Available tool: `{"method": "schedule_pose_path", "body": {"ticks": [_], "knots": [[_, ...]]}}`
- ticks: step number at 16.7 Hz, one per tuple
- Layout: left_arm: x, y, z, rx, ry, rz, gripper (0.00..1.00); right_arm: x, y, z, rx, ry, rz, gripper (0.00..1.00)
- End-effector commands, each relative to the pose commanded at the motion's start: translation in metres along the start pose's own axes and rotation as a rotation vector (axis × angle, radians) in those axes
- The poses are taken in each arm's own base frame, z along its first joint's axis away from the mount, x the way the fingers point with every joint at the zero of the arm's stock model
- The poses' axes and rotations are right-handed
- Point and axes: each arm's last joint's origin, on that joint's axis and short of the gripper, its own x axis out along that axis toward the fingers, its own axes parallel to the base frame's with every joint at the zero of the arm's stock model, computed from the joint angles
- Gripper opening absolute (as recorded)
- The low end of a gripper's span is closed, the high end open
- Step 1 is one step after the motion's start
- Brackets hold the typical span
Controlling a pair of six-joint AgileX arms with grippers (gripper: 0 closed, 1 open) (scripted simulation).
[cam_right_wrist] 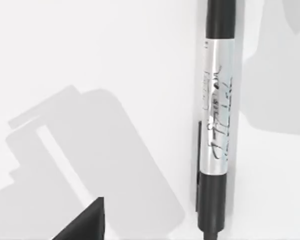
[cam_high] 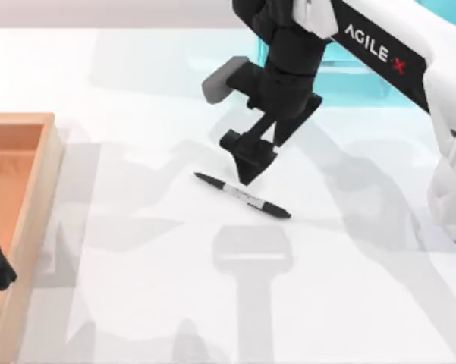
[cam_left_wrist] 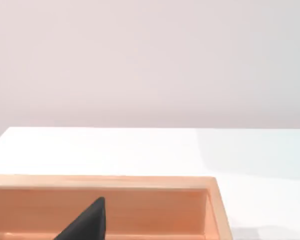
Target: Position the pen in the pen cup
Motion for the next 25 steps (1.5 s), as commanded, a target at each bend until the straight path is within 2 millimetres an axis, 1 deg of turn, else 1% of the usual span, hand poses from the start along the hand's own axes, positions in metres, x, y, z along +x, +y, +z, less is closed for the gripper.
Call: {"method": "schedule_pose_path", "body": {"ticks": [1, 3, 6, 10, 12, 16, 25], "knots": [[0.000, 0.000, 0.000, 0.000, 0.000, 0.000, 1.00, 0.003, 0.000, 0.001, -0.002, 0.000, 0.000, 1.00], [0.000, 0.000, 0.000, 0.000, 0.000, 0.000, 1.00, 0.017, 0.000, 0.003, -0.005, 0.000, 0.001, 1.00], [0.000, 0.000, 0.000, 0.000, 0.000, 0.000, 1.00, 0.048, 0.000, 0.005, -0.005, 0.000, 0.001, 1.00], [0.000, 0.000, 0.000, 0.000, 0.000, 0.000, 1.00, 0.090, 0.001, 0.002, -0.005, -0.001, 0.001, 1.00], [0.000, 0.000, 0.000, 0.000, 0.000, 0.000, 1.00, 0.099, 0.002, 0.001, -0.005, 0.000, 0.001, 1.00], [0.000, 0.000, 0.000, 0.000, 0.000, 0.000, 1.00, 0.100, 0.002, 0.001, -0.005, 0.000, 0.001, 1.00], [0.000, 0.000, 0.000, 0.000, 0.000, 0.000, 1.00, 0.100, 0.002, 0.001, -0.005, 0.000, 0.001, 0.32]]}}
